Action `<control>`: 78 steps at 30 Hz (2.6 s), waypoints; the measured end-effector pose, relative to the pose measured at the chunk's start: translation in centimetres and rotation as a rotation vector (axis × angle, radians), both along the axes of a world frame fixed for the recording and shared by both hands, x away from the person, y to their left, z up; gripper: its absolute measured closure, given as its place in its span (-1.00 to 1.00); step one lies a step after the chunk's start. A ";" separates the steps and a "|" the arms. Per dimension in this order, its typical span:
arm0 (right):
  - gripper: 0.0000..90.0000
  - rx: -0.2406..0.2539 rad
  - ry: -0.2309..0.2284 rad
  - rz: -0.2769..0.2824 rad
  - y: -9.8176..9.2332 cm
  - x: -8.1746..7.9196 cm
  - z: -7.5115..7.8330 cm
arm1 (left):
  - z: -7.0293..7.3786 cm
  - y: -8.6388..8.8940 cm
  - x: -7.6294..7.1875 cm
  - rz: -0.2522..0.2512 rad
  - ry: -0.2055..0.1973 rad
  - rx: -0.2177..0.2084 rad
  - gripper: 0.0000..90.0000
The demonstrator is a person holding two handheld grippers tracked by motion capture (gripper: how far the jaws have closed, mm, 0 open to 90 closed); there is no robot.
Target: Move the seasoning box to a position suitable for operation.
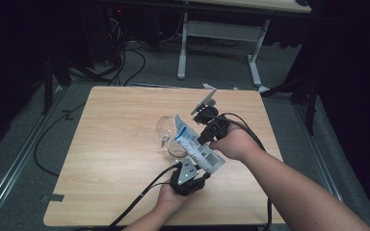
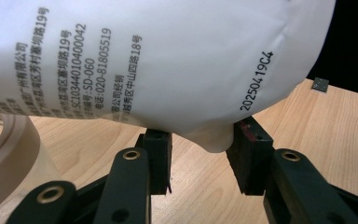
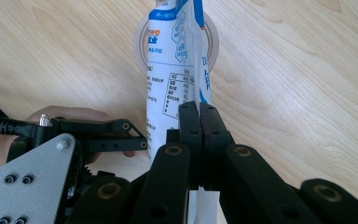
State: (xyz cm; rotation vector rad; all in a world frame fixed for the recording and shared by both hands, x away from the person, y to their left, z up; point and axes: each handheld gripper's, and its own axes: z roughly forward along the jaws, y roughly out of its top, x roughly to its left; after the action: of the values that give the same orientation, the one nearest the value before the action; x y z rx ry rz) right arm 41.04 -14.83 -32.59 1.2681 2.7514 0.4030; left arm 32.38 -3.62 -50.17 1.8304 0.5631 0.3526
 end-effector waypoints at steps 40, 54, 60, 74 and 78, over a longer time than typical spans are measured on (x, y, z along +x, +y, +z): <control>1.00 -0.027 -0.020 0.018 0.8 0.3 0.4 | 0.7 -0.6 -0.5 0.000 -0.023 -0.013 0.39; 1.00 -0.027 -0.019 0.004 0.8 0.3 0.5 | 0.9 -0.9 -0.4 -0.005 -0.022 -0.012 0.39; 1.00 -0.029 -0.021 0.008 0.9 0.5 0.6 | 1.0 -1.0 -0.3 -0.006 -0.023 -0.011 0.39; 1.00 -0.025 -0.022 0.019 0.9 0.7 0.5 | 1.0 -0.9 -0.3 -0.003 -0.024 -0.006 0.39; 1.00 -0.025 -0.022 0.009 0.9 0.6 0.5 | 1.1 -1.0 -0.3 -0.006 -0.022 -0.007 0.39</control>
State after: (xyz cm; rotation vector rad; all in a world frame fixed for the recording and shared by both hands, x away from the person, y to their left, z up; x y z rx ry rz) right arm 41.69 -13.92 -32.06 1.2385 2.7359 0.3799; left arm 32.10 -4.60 -49.11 1.8184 0.5428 0.3662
